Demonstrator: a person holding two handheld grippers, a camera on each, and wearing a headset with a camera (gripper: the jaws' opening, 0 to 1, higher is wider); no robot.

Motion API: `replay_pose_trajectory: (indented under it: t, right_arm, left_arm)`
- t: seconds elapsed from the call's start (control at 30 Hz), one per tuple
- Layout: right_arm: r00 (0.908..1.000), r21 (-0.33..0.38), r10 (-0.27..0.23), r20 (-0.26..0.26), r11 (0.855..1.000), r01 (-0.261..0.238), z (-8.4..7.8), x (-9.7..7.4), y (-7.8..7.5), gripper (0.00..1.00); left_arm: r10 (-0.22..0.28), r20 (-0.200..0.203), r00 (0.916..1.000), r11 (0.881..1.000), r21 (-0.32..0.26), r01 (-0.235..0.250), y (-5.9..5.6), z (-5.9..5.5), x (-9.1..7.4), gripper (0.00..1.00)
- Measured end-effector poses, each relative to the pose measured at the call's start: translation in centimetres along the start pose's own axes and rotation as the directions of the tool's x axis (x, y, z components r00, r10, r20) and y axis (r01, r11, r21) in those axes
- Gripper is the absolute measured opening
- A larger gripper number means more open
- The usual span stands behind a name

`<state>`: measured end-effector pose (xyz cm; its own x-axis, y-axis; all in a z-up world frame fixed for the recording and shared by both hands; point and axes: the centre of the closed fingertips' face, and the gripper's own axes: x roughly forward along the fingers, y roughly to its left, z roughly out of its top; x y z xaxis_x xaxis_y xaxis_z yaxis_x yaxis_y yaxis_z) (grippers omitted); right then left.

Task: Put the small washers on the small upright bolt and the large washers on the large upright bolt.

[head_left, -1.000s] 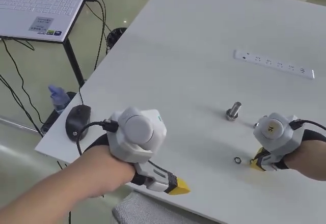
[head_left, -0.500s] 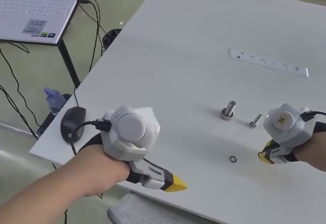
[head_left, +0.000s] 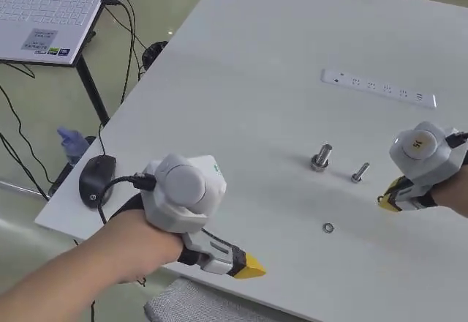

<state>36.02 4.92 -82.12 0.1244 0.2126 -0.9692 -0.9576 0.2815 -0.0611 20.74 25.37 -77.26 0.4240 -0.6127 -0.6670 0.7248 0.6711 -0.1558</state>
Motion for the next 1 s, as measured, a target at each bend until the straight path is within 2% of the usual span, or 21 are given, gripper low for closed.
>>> replay_pose_trajectory:
  t: [0.3, 0.47, 0.7, 1.0]
  right_arm:
    - [0.9996, -0.009, -0.019, 0.020, 1.000, 0.020, 1.8, -0.7, -2.4, 0.13]
    - [0.9993, -0.025, -0.027, 0.027, 0.999, 0.028, 3.0, -1.0, -3.3, 0.13]
    - [0.9990, -0.044, -0.031, 0.033, 0.999, 0.033, 4.2, -0.7, -3.9, 0.13]
    - [0.9989, -0.053, -0.030, 0.035, 0.998, 0.032, 4.8, -0.5, -4.3, 0.13]
  left_arm:
    - [0.002, 0.001, 1.0000, 1.000, -0.009, -0.002, 0.0, 0.0, 0.2, 0.90]
    - [0.010, 0.000, 1.0000, 1.000, -0.012, -0.010, 0.5, 0.0, 0.1, 0.91]
    - [0.013, 0.002, 0.9999, 1.000, -0.018, -0.013, 0.7, 0.1, 0.0, 0.92]
    - [0.014, 0.016, 0.9998, 1.000, -0.027, -0.014, 1.1, 0.3, -0.1, 0.93]
